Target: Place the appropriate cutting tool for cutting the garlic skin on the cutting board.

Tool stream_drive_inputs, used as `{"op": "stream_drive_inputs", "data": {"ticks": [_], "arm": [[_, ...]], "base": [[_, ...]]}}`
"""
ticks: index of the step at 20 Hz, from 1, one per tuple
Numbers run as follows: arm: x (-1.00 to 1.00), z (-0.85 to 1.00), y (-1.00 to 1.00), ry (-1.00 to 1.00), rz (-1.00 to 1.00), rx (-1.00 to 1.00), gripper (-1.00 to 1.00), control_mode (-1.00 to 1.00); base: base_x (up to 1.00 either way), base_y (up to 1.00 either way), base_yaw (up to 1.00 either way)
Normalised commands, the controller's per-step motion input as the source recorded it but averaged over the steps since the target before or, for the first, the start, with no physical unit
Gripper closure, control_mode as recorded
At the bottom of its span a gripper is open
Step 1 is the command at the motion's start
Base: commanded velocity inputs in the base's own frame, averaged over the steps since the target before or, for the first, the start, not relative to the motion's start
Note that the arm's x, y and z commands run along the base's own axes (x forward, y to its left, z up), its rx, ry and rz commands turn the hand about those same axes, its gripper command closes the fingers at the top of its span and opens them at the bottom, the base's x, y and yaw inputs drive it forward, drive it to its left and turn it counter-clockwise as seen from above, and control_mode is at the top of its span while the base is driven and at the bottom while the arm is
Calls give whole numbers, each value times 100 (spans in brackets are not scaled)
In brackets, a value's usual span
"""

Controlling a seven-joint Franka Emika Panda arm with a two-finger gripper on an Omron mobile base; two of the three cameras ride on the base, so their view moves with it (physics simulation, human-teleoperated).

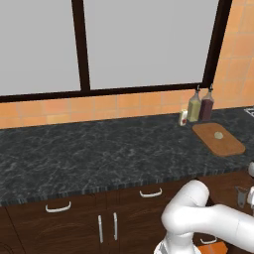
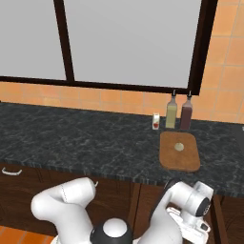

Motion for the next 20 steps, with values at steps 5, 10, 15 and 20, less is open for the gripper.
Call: {"op": "stream_drive_inputs", "data": {"ticks": [5,10,15,20], "arm": [[14,-24,11,-10,-1,0,-100,-100],[18,-22,3,-2,-1,0,-100,-100],[21,-28,4,0,-1,-1,-100,-100],[15,-28,3,0,0,0,-100,-100]], "base": [[0,0,0],[0,0,0],[0,0,0],[0,0,0]]}}
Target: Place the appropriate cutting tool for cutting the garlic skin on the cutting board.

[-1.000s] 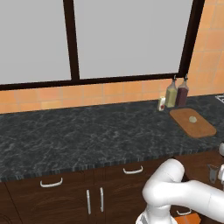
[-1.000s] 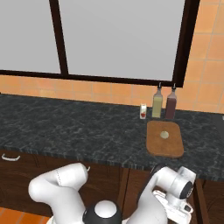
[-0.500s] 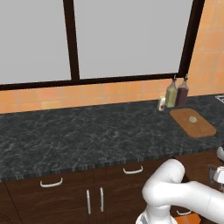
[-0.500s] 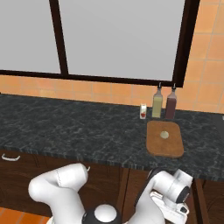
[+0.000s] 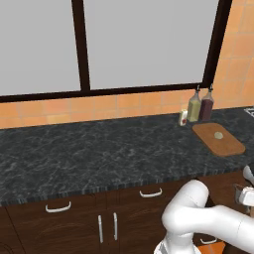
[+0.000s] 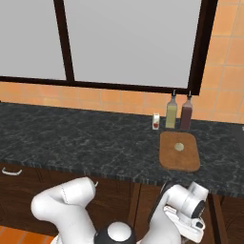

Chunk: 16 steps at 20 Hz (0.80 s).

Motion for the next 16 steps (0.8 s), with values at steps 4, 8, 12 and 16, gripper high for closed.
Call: {"op": "stream_drive_inputs", "data": {"ticks": [4,8,12,16], "arm": [[1,-51,21,0,0,-7,-100,-100],[0,-55,40,0,0,-11,-100,-100],[0,-52,35,0,-2,-7,-100,-100],[0,-59,28,0,-3,-5,100,-100]], "base": [[0,0,0],[0,0,0],[0,0,0],[0,0,0]]}}
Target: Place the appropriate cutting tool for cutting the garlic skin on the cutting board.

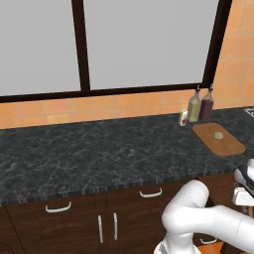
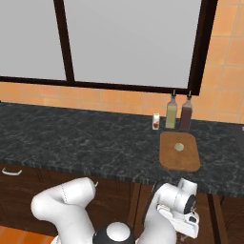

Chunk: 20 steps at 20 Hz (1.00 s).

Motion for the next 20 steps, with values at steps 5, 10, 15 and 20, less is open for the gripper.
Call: {"op": "stream_drive_inputs", "data": {"ticks": [5,10,15,20], "arm": [[0,-39,20,0,-4,0,100,-100],[-12,-6,13,-4,-2,1,100,-100],[-26,38,-6,-13,-7,4,100,-100],[-3,71,6,-11,-28,1,100,-100]], "base": [[0,0,0],[0,0,0],[0,0,0],[0,0,0]]}}
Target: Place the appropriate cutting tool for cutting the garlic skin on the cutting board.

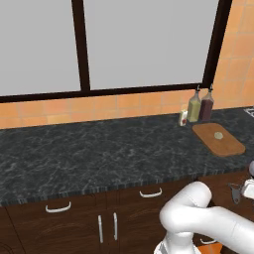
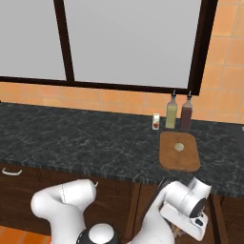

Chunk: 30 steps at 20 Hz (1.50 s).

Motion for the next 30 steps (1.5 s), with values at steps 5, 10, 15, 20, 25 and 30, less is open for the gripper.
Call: {"op": "stream_drive_inputs", "data": {"ticks": [5,10,15,20,25,30], "arm": [[-32,61,13,-4,-43,2,100,-100],[-36,71,10,-5,-40,1,100,-100],[22,81,22,-2,-39,0,100,-100],[76,53,7,2,-23,0,100,-100],[93,23,-3,13,-5,1,100,-100],[76,37,-2,9,0,1,100,-100]], "base": [[0,0,0],[0,0,0],[0,0,0],[0,0,0],[0,0,0],[0,0,0]]}}
